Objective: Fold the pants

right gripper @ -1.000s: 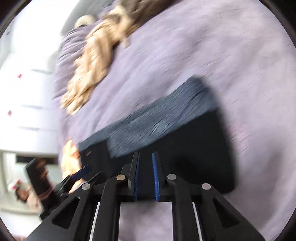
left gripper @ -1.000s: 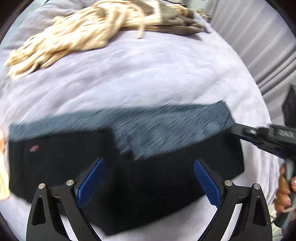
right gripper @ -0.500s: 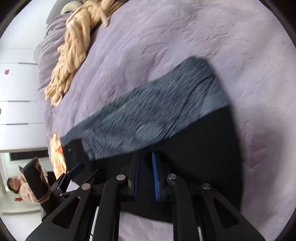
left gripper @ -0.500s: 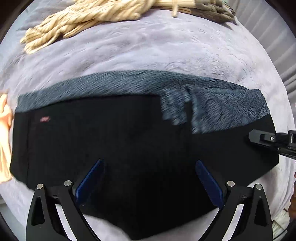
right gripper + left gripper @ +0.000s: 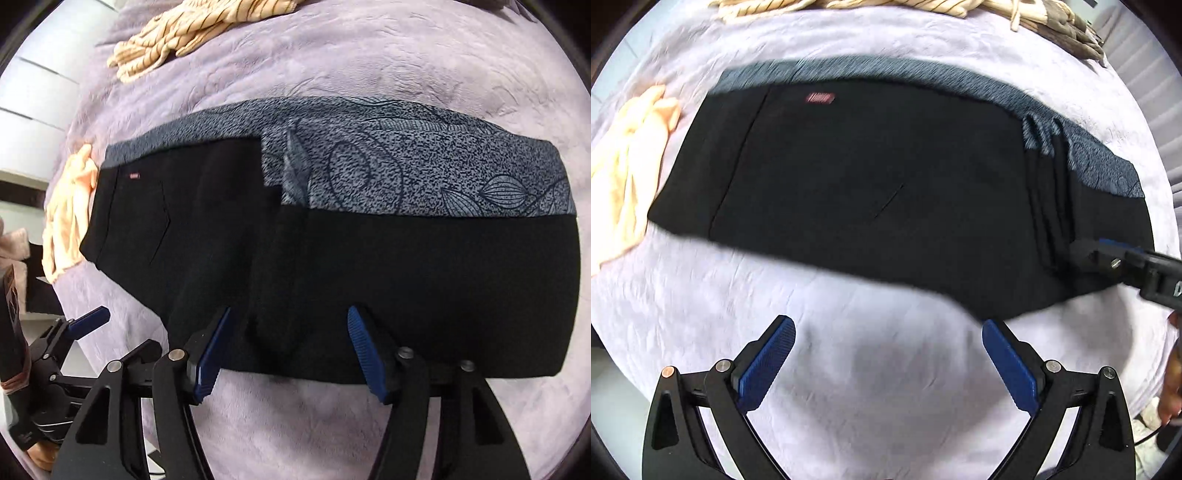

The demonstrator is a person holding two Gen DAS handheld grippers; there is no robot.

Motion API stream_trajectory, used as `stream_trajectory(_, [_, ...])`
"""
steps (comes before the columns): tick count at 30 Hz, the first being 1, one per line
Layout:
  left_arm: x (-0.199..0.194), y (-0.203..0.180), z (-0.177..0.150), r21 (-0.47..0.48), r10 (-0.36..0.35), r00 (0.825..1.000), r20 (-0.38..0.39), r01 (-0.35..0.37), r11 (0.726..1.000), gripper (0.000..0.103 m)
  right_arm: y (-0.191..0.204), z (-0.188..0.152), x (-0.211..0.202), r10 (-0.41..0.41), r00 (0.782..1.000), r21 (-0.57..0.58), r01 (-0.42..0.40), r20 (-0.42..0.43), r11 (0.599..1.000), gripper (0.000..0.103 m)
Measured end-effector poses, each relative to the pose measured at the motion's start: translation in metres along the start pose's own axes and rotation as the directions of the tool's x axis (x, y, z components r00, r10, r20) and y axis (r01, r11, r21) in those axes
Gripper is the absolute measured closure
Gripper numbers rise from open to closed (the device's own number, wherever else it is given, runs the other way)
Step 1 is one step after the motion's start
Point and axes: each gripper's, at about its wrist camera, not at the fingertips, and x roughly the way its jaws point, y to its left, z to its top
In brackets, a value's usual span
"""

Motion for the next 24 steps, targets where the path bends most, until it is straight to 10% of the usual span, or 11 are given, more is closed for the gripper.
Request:
stream_trajectory(11, [-0.009,0.064,-0.041,-0.033,-0.075,0.997,0.004,0.075,0.997,0.001,0.041,-0.031,-0.021,-0.065,0.997,0.035,0.066,-0.036,0.997,0.023])
stream_trajectory(24, [0.001,0.134,-0.011,-0.110,-0.107,0.994,0.006,0.107,0.988,0.001,0.068,-0.053,-0.019,-0.099,0.992,0.087,0.106,-0.081,0.991,0.020])
